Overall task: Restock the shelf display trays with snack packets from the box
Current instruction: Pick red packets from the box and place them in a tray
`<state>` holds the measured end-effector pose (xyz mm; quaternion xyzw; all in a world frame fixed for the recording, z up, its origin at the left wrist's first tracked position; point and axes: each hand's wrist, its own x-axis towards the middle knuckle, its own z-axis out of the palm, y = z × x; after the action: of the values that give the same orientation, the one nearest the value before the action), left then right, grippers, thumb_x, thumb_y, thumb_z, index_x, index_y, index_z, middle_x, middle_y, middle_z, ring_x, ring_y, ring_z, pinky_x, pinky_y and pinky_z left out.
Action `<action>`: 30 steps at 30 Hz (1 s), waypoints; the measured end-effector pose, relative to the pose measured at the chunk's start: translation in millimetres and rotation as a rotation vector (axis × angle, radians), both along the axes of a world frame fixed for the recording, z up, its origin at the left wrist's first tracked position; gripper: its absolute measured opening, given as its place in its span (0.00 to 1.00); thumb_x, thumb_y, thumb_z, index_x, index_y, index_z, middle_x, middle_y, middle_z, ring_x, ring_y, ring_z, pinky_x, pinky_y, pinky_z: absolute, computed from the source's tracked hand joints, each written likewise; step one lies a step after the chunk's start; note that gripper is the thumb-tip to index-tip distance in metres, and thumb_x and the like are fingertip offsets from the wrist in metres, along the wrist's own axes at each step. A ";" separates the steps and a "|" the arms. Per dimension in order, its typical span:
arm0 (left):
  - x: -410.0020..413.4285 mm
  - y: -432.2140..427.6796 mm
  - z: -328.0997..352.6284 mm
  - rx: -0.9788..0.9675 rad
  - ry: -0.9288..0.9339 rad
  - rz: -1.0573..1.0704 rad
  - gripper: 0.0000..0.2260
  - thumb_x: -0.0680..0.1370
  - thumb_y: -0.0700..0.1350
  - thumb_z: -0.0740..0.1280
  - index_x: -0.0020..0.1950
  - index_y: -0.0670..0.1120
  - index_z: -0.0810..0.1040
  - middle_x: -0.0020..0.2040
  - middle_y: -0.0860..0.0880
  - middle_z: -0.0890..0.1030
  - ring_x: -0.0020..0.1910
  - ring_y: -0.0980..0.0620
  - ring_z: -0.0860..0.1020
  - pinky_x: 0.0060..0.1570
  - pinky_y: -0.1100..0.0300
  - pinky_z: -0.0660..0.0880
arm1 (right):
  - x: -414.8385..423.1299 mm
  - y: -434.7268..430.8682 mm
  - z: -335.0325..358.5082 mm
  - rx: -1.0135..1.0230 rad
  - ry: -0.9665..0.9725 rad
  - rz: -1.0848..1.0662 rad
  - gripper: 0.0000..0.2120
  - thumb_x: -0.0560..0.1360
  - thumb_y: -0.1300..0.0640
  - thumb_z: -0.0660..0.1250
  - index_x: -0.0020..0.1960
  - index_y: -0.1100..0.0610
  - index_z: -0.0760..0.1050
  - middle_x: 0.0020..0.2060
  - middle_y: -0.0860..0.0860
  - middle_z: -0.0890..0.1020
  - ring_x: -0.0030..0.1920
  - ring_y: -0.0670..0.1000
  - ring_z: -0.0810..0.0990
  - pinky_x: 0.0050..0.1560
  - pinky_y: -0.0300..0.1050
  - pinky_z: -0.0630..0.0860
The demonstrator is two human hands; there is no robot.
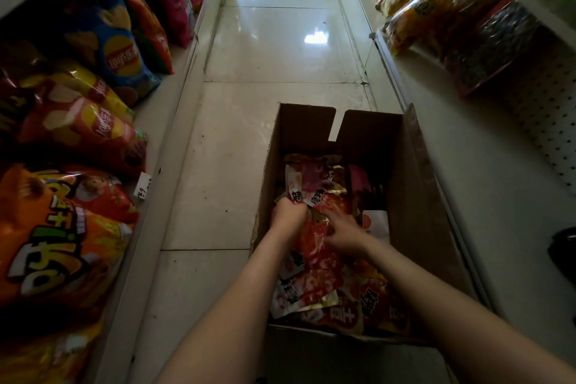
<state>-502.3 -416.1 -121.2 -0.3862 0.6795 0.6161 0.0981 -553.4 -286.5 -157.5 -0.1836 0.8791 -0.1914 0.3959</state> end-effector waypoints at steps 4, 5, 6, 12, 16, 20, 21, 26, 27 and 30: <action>-0.5 -3.6 -4.6 -0.176 -0.085 -0.003 0.21 0.79 0.47 0.63 0.70 0.41 0.68 0.65 0.41 0.75 0.63 0.40 0.74 0.55 0.56 0.70 | 31.7 -10.0 -24.0 0.357 0.156 0.607 0.53 0.71 0.45 0.71 0.76 0.46 0.31 0.75 0.52 0.31 0.74 0.57 0.31 0.72 0.62 0.34; -0.8 -3.7 -7.1 -0.163 -0.107 0.007 0.22 0.79 0.46 0.63 0.71 0.41 0.67 0.66 0.41 0.74 0.64 0.39 0.73 0.56 0.55 0.71 | 35.7 -14.5 -29.0 0.391 0.201 0.669 0.54 0.71 0.44 0.71 0.76 0.47 0.30 0.75 0.54 0.32 0.74 0.58 0.31 0.72 0.63 0.35; -1.2 -3.2 -6.9 -0.157 -0.114 0.011 0.23 0.78 0.45 0.63 0.72 0.41 0.66 0.66 0.40 0.74 0.63 0.39 0.73 0.57 0.54 0.71 | 35.6 -18.0 -32.9 0.424 0.239 0.704 0.54 0.71 0.44 0.71 0.76 0.48 0.30 0.75 0.55 0.32 0.75 0.59 0.32 0.72 0.65 0.37; -3.8 -7.8 -9.7 -0.144 -0.150 0.060 0.22 0.78 0.40 0.63 0.71 0.38 0.65 0.66 0.39 0.73 0.63 0.39 0.73 0.51 0.57 0.70 | 48.1 -26.8 -47.7 0.566 0.343 0.933 0.53 0.69 0.41 0.71 0.78 0.51 0.37 0.75 0.59 0.33 0.74 0.64 0.33 0.70 0.71 0.40; -6.6 -7.1 -14.5 -0.120 -0.090 0.074 0.16 0.79 0.40 0.62 0.66 0.38 0.71 0.61 0.40 0.76 0.59 0.41 0.75 0.49 0.57 0.70 | 30.9 -17.8 -26.9 0.298 0.335 0.830 0.34 0.76 0.46 0.64 0.76 0.54 0.54 0.75 0.58 0.58 0.74 0.60 0.57 0.71 0.55 0.60; -8.0 -6.1 -13.7 0.002 0.023 0.210 0.14 0.76 0.40 0.64 0.61 0.44 0.72 0.53 0.44 0.79 0.51 0.43 0.78 0.49 0.53 0.76 | 14.5 -12.7 -12.0 0.181 0.340 0.680 0.19 0.79 0.60 0.56 0.69 0.57 0.62 0.60 0.58 0.76 0.57 0.59 0.77 0.46 0.45 0.70; -9.3 -6.5 -13.5 0.058 0.057 0.250 0.14 0.75 0.39 0.65 0.60 0.45 0.72 0.51 0.44 0.80 0.49 0.44 0.79 0.49 0.53 0.77 | 14.2 -13.0 -13.7 0.173 0.338 0.644 0.18 0.80 0.60 0.56 0.69 0.57 0.63 0.59 0.58 0.77 0.56 0.59 0.77 0.46 0.46 0.71; -20.7 -10.5 11.5 0.467 0.214 0.447 0.08 0.76 0.33 0.61 0.41 0.40 0.77 0.36 0.44 0.79 0.35 0.48 0.77 0.42 0.55 0.73 | -1.0 -14.9 0.5 -0.005 0.212 0.123 0.21 0.79 0.48 0.60 0.70 0.50 0.65 0.61 0.56 0.77 0.58 0.59 0.77 0.51 0.47 0.72; -23.4 -10.7 20.1 0.543 0.268 0.479 0.09 0.77 0.32 0.59 0.41 0.41 0.76 0.34 0.45 0.78 0.34 0.49 0.76 0.41 0.55 0.73 | -3.3 -15.9 6.8 -0.031 0.197 0.031 0.20 0.78 0.49 0.60 0.68 0.52 0.68 0.59 0.56 0.78 0.57 0.59 0.77 0.49 0.46 0.71; -34.3 -10.8 56.6 0.611 0.328 0.516 0.09 0.78 0.32 0.57 0.45 0.43 0.74 0.34 0.46 0.79 0.35 0.50 0.77 0.40 0.56 0.73 | -9.5 -16.4 35.7 -0.132 0.163 -0.283 0.10 0.78 0.54 0.61 0.54 0.58 0.76 0.48 0.56 0.81 0.49 0.57 0.79 0.41 0.45 0.71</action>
<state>-536.6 -426.9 -64.6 -0.3933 0.3537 0.8466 -0.0586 -562.9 -302.9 -121.8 -0.0985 0.9108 -0.2874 0.2796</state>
